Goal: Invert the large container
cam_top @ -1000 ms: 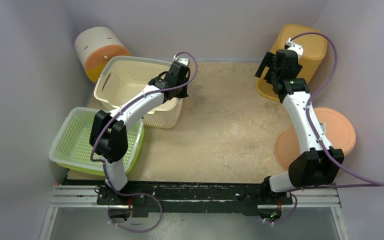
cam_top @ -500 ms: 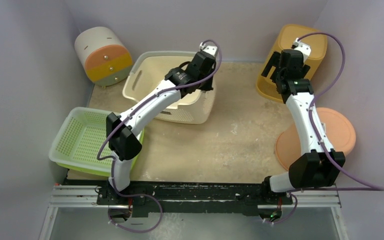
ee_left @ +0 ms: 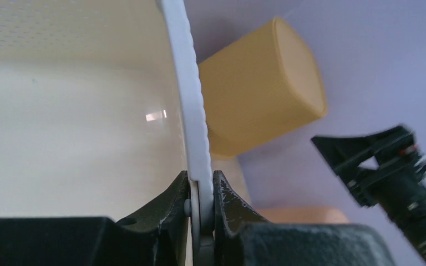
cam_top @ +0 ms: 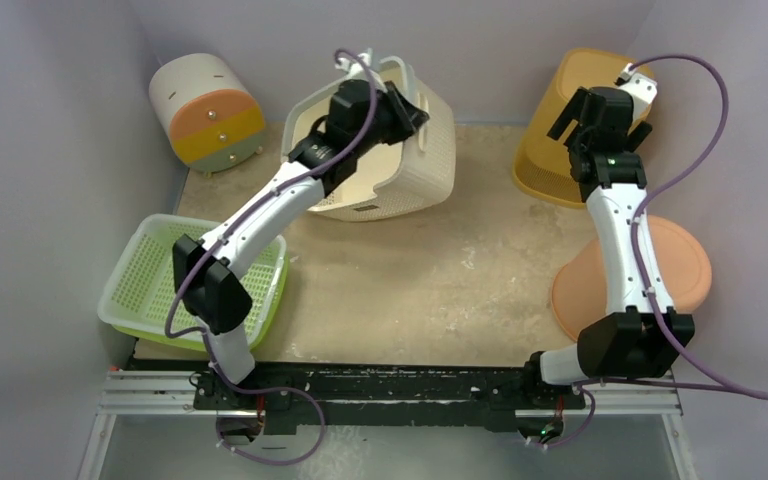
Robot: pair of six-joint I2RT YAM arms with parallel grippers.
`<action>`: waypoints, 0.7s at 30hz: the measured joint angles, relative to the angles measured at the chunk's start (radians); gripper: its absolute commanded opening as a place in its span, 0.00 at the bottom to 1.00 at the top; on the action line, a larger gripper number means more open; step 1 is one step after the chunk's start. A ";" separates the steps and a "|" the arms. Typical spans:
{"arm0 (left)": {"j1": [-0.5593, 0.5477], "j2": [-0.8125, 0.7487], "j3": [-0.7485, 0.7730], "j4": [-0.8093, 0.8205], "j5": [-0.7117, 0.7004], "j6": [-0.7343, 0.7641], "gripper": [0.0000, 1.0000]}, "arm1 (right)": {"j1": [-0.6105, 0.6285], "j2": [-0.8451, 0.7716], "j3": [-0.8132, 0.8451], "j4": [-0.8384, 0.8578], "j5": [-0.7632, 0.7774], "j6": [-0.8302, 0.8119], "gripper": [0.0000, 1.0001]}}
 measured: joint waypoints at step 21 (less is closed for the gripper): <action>0.120 0.166 -0.188 1.003 0.185 -0.866 0.00 | -0.020 0.000 0.073 -0.018 0.065 -0.011 0.99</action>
